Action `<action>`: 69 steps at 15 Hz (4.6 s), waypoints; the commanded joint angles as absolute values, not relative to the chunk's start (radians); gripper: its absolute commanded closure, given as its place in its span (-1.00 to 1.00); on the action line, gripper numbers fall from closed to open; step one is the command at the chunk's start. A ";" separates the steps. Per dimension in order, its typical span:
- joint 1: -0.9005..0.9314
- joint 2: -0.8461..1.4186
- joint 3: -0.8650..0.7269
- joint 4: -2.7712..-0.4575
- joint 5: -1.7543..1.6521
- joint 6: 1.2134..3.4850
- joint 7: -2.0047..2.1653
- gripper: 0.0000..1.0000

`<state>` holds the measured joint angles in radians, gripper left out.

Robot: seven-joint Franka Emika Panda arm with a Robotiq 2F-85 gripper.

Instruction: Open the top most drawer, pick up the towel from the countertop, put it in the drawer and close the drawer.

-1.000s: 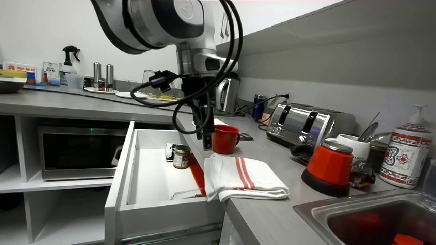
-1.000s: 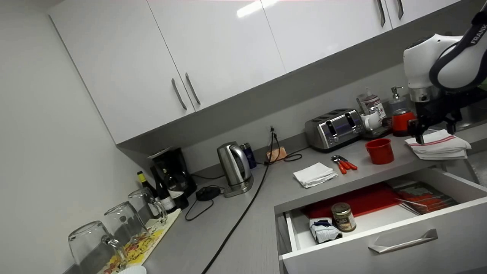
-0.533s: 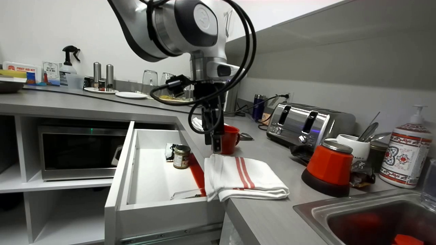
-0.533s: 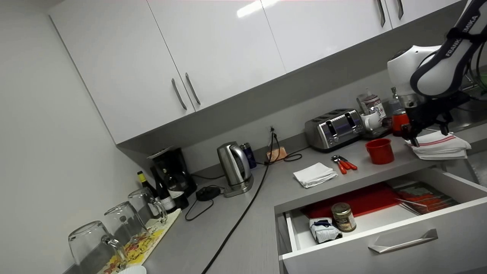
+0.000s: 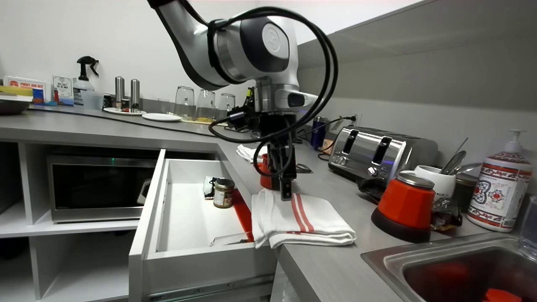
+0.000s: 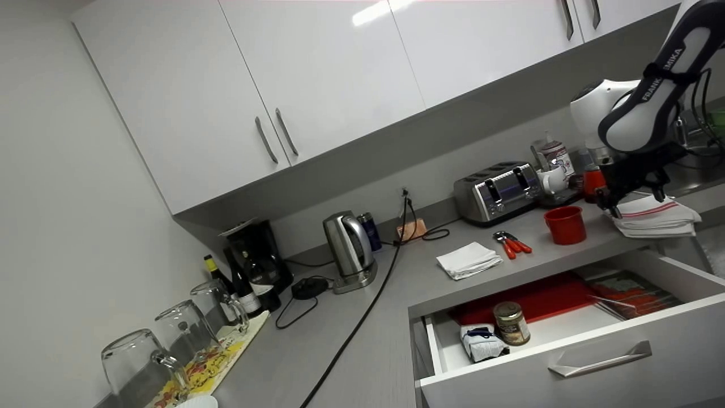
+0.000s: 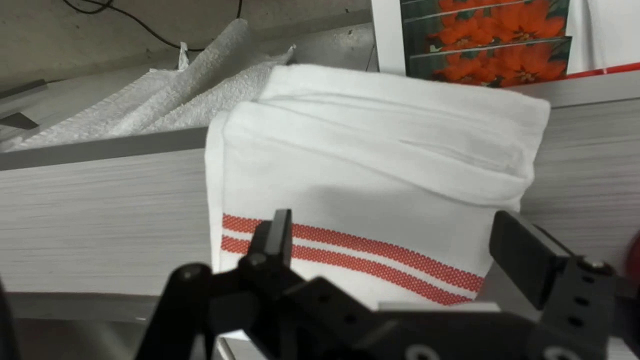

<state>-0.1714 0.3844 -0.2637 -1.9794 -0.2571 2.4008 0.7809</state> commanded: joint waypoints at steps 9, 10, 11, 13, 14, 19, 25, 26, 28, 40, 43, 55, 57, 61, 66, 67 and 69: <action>-0.129 0.499 -0.285 -1.891 -0.221 2.382 0.780 -1.00; -0.126 0.501 -0.286 -1.892 -0.223 2.383 0.782 -1.00; -0.124 0.501 -0.286 -1.893 -0.222 2.384 0.782 -1.00; -0.123 0.499 -0.285 -1.904 -0.221 2.392 0.779 -1.00; -0.123 0.498 -0.284 -1.910 -0.221 2.398 0.778 -1.00; -0.130 0.512 -0.288 -1.928 -0.202 2.415 0.784 -0.35; -0.136 0.522 -0.293 -1.932 -0.175 2.416 0.779 0.58; -0.136 0.522 -0.293 -1.932 -0.170 2.415 0.778 0.72; -0.131 0.515 -0.293 -1.938 -0.165 2.415 0.778 0.98; 0.058 0.295 -0.330 -2.222 -0.347 2.653 0.846 1.00; 0.094 0.237 -0.322 -2.280 -0.414 2.678 0.888 1.00; 0.121 0.159 -0.191 -2.320 -0.581 2.611 0.992 1.00; 0.130 0.178 -0.164 -2.304 -0.599 2.576 1.013 1.00; 0.144 0.225 -0.119 -2.264 -0.617 2.505 1.047 1.00; 0.156 0.309 -0.111 -2.187 -0.607 2.452 1.078 1.00; 0.158 0.331 -0.115 -2.164 -0.606 2.443 1.086 1.00; 0.162 0.373 -0.122 -2.119 -0.601 2.422 1.093 1.00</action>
